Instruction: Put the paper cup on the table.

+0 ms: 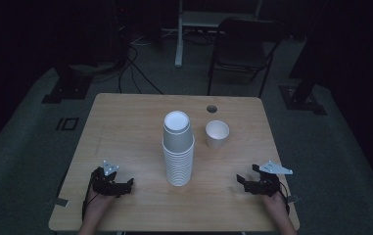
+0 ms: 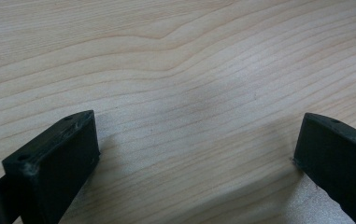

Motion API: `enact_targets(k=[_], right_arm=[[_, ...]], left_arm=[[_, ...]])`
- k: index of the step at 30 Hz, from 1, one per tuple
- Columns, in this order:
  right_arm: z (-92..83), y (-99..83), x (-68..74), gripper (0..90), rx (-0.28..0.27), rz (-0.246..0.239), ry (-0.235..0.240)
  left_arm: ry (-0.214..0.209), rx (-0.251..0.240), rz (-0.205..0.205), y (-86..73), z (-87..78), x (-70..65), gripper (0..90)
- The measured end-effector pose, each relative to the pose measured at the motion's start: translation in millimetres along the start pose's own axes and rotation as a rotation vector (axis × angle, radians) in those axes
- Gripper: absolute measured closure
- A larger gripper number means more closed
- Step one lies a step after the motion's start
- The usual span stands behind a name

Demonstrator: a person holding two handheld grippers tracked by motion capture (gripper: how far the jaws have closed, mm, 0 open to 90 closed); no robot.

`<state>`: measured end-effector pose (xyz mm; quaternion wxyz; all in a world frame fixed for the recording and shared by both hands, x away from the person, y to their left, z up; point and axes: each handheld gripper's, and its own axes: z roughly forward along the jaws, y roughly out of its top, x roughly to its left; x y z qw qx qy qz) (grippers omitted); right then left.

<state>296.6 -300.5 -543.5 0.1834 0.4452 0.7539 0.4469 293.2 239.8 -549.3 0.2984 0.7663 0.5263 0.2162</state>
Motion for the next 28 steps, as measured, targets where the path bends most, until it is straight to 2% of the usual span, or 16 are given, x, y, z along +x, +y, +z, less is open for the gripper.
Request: enact_targets(k=[4, 8, 15, 18, 23, 28], right_arm=[[-8.0, -7.1, 0.7, 12.2, 0.020, 0.010, -0.011], [-16.4, -13.8, 5.5, 12.0, 0.050, -0.023, -0.029], [-22.4, -21.9, 6.3, 11.7, 0.086, -0.020, -0.044], [-22.1, -25.4, 5.8, 11.7, 0.112, -0.011, -0.051], [-18.2, -24.9, 7.6, 11.7, 0.165, -0.028, -0.076], [-17.3, -24.8, 8.8, 11.7, 0.172, -0.037, -0.085]], left_arm=[[0.000, 0.000, 0.000, 0.0, 0.0, 0.0, 0.4], [0.000, 0.000, -0.001, -0.1, -0.1, 0.0, 0.4], [0.002, -0.002, -0.001, -0.2, 0.0, -0.1, 0.4], [0.002, -0.002, -0.001, -0.2, 0.0, -0.1, 0.4], [0.002, -0.002, -0.001, -0.2, 0.0, -0.1, 0.4], [0.002, -0.002, -0.001, -0.2, 0.0, -0.1, 0.4]])
